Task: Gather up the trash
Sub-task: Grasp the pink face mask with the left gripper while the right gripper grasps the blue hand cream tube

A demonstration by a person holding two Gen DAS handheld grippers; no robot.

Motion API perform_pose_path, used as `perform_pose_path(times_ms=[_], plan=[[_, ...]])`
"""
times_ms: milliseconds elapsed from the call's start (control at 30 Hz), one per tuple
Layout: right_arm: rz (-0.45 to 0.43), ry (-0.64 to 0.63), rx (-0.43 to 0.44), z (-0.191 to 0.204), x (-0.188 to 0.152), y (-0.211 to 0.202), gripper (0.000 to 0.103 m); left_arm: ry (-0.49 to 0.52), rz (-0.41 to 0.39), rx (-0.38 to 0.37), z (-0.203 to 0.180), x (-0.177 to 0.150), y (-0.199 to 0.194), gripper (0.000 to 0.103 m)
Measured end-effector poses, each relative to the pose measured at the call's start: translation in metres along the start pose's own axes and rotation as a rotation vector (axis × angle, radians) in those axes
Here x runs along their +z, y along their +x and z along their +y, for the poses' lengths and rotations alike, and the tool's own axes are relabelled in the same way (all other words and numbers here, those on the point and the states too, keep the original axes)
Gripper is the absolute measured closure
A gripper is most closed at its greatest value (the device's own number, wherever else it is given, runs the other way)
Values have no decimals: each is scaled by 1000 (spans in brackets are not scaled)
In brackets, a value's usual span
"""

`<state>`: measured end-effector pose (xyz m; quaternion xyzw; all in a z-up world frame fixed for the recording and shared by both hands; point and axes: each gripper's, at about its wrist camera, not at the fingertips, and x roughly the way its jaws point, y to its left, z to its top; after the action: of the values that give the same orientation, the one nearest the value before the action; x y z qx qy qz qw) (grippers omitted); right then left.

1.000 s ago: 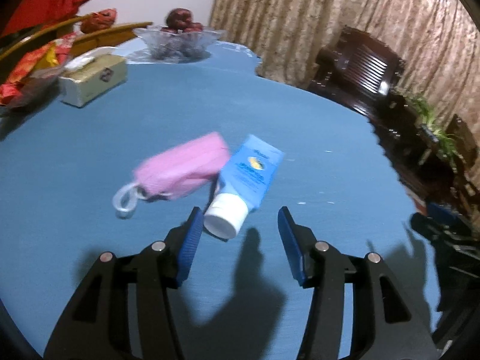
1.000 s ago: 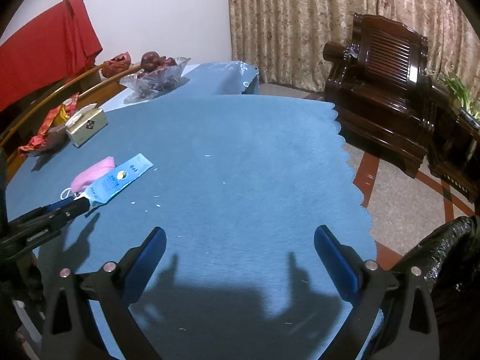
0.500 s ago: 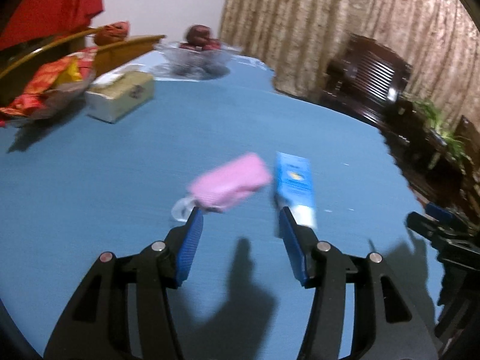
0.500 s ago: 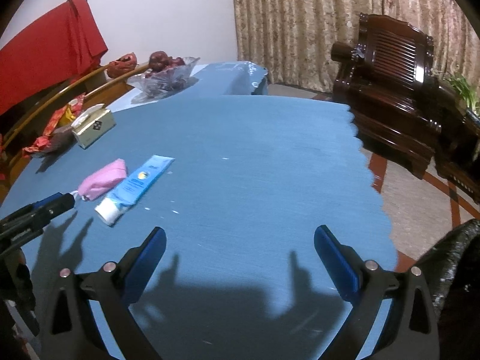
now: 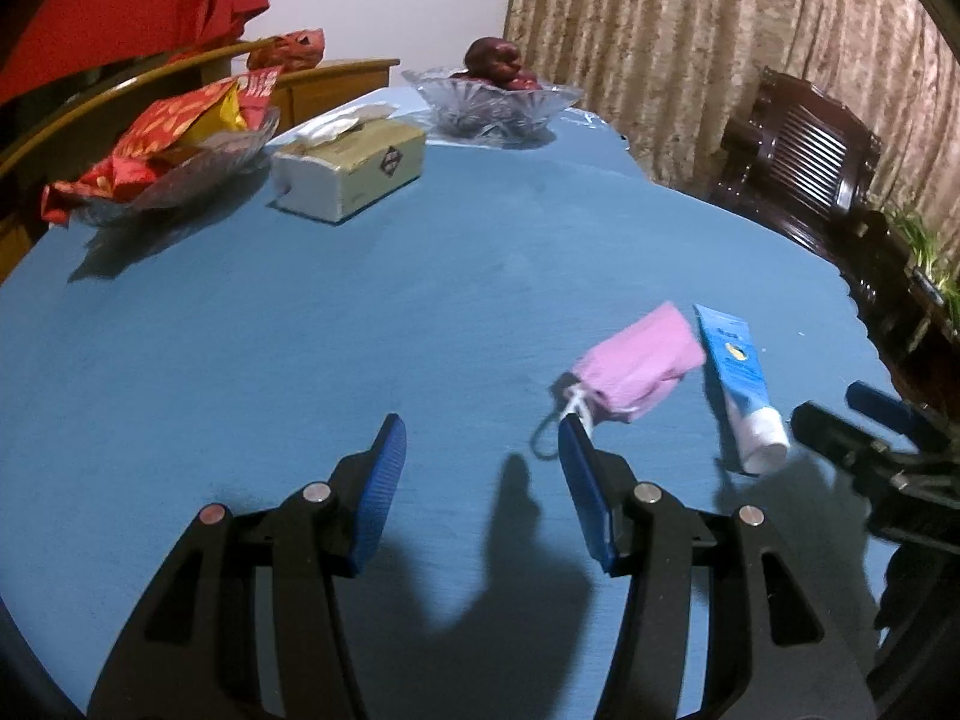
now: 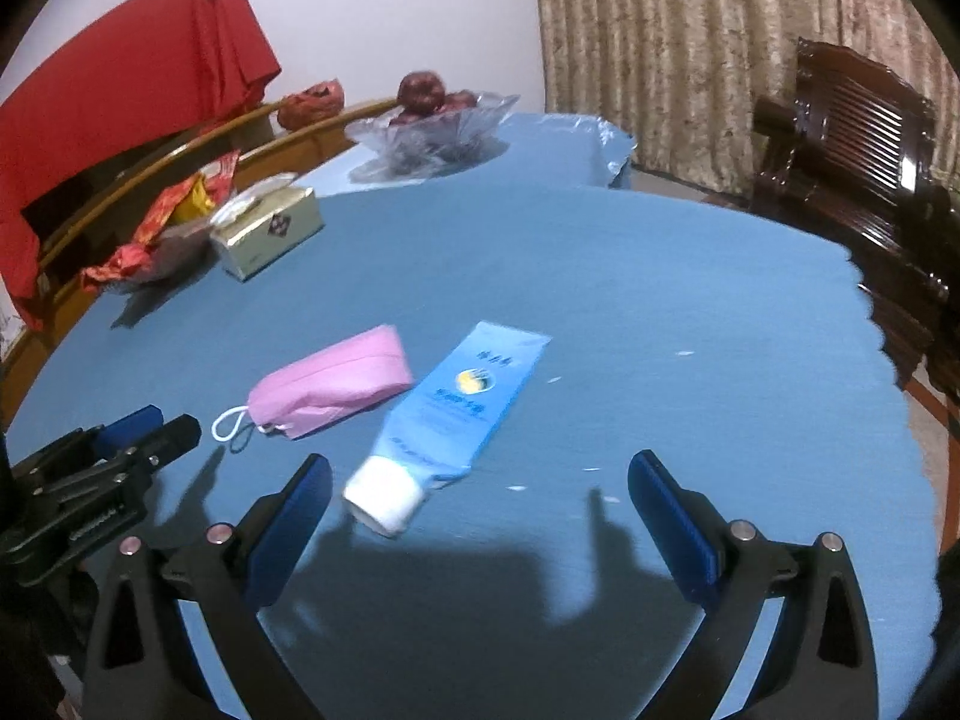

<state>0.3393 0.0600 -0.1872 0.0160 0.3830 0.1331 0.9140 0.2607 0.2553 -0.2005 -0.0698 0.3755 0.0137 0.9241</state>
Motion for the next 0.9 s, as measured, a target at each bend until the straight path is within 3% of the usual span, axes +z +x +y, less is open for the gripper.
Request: perform_pose_path(times_ms=[133, 333, 533, 600, 667, 700, 800, 833, 867, 900], plan=[[42, -3, -36, 4, -5, 14, 6, -35, 13, -18, 9, 3, 6, 51], [58, -3, -103, -14, -5, 10, 6, -4, 5, -39, -1, 6, 8, 48], [56, 13, -66, -21, -1, 9, 7, -3, 4, -50, -7, 8, 13, 46], [56, 5, -54, -15, 0, 16, 11, -9, 2, -46, -6, 7, 12, 46], [85, 4, -43, -12, 0, 24, 24, -15, 3, -46, -4, 7, 12, 46], [84, 0, -51, -10, 1, 26, 25, -15, 4, -45, -4, 7, 12, 46], [79, -8, -48, -6, 4, 28, 40, -13, 9, -43, -4, 7, 13, 46], [78, -17, -43, -5, 5, 29, 50, -9, 11, -45, -6, 7, 13, 46], [77, -22, -34, -5, 6, 29, 67, -6, 10, -48, -6, 7, 13, 46], [78, -22, -29, -6, 7, 29, 67, -3, 8, -51, -8, 7, 12, 46]])
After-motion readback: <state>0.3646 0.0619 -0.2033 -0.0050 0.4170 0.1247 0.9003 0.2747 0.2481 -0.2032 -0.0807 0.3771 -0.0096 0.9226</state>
